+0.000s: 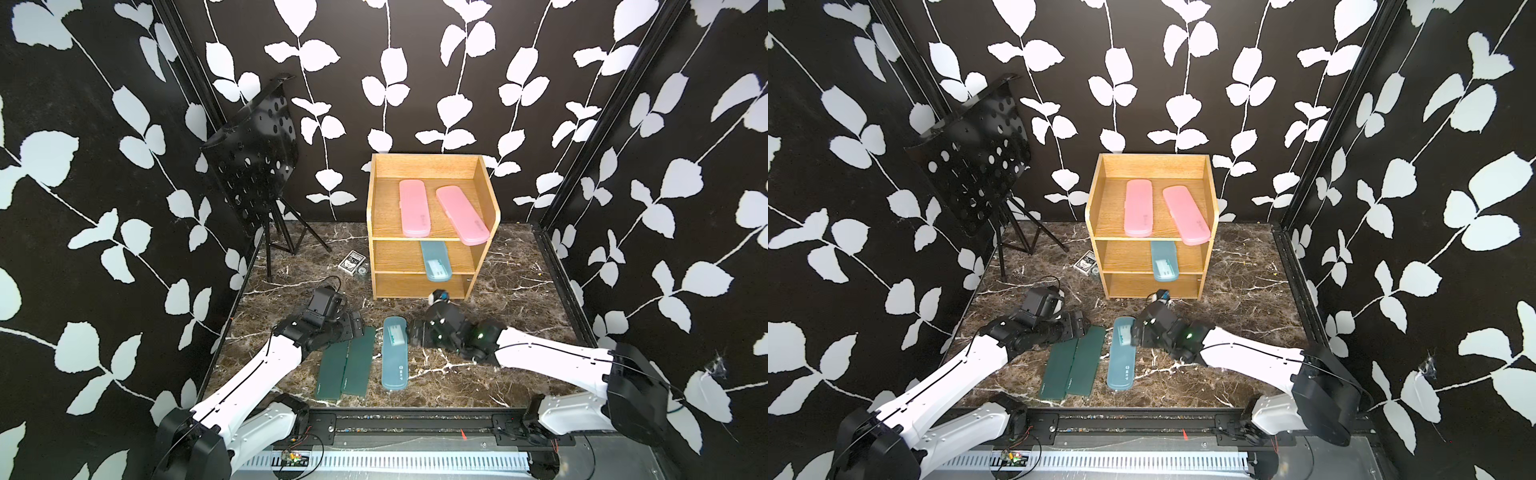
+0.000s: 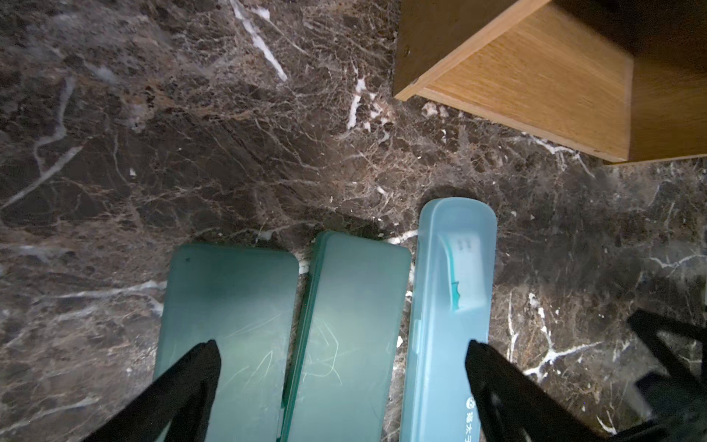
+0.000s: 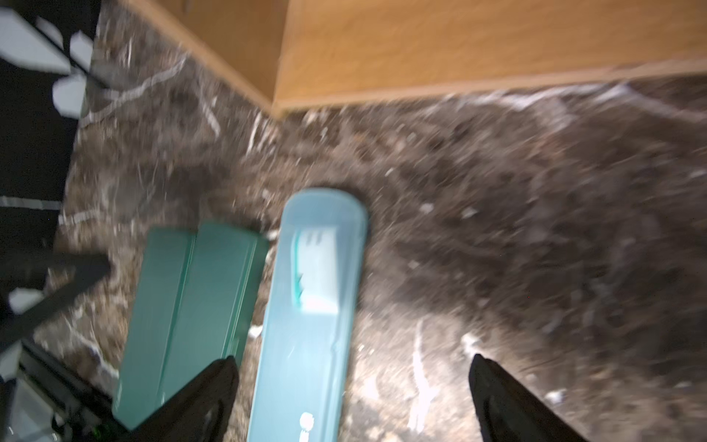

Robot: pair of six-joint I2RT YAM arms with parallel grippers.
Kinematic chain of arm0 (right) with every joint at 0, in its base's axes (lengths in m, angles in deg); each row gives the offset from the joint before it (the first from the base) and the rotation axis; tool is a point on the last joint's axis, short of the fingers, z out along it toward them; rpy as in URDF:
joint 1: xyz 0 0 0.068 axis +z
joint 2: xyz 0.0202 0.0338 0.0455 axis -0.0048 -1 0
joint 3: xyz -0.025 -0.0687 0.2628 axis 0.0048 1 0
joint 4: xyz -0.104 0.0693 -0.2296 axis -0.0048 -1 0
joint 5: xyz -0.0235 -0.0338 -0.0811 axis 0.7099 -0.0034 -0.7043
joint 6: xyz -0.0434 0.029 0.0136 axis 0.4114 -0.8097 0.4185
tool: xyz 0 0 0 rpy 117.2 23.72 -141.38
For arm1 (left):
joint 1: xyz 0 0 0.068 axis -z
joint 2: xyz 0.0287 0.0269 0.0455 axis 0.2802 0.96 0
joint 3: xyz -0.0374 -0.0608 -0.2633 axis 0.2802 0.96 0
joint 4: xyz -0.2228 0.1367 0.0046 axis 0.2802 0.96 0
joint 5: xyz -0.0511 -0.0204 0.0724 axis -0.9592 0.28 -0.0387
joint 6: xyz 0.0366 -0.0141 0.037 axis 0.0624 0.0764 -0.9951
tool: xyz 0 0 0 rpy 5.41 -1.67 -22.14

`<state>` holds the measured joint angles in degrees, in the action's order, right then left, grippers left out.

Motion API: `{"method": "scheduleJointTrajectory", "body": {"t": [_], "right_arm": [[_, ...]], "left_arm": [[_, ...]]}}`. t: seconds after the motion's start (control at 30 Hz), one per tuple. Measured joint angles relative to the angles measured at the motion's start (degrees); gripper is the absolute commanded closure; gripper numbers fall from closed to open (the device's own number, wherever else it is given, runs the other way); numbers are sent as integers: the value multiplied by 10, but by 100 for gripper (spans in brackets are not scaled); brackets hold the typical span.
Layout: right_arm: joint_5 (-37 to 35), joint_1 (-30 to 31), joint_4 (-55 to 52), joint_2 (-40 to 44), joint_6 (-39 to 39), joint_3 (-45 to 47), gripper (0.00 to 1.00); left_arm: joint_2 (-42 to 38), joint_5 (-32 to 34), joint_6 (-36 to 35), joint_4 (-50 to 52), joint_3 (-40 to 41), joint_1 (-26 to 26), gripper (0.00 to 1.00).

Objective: Place the pencil cases on the shelf according to color
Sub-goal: Place the pencil case on the shelf, then pick up the pencil case from the center of the board.

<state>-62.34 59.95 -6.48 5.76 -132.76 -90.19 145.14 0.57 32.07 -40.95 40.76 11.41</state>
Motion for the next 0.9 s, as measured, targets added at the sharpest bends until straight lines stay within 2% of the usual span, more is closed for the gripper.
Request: {"method": "scheduleJointTrajectory", "body": {"t": [0.17, 0.37, 0.57, 0.9], "right_arm": [[-41, 68, -25, -85, -32, -18, 1], [-63, 105, -62, -193, -29, -106, 1], [-71, 122, -78, -223, -28, -142, 1], [-74, 119, -118, -247, -28, -166, 1]], "left_arm": [[14, 18, 0, 2, -7, 0, 1], [13, 47, -1, 9, -7, 0, 1], [11, 56, 0, 11, -7, 0, 1], [2, 52, 5, 5, 6, 0, 1]]}}
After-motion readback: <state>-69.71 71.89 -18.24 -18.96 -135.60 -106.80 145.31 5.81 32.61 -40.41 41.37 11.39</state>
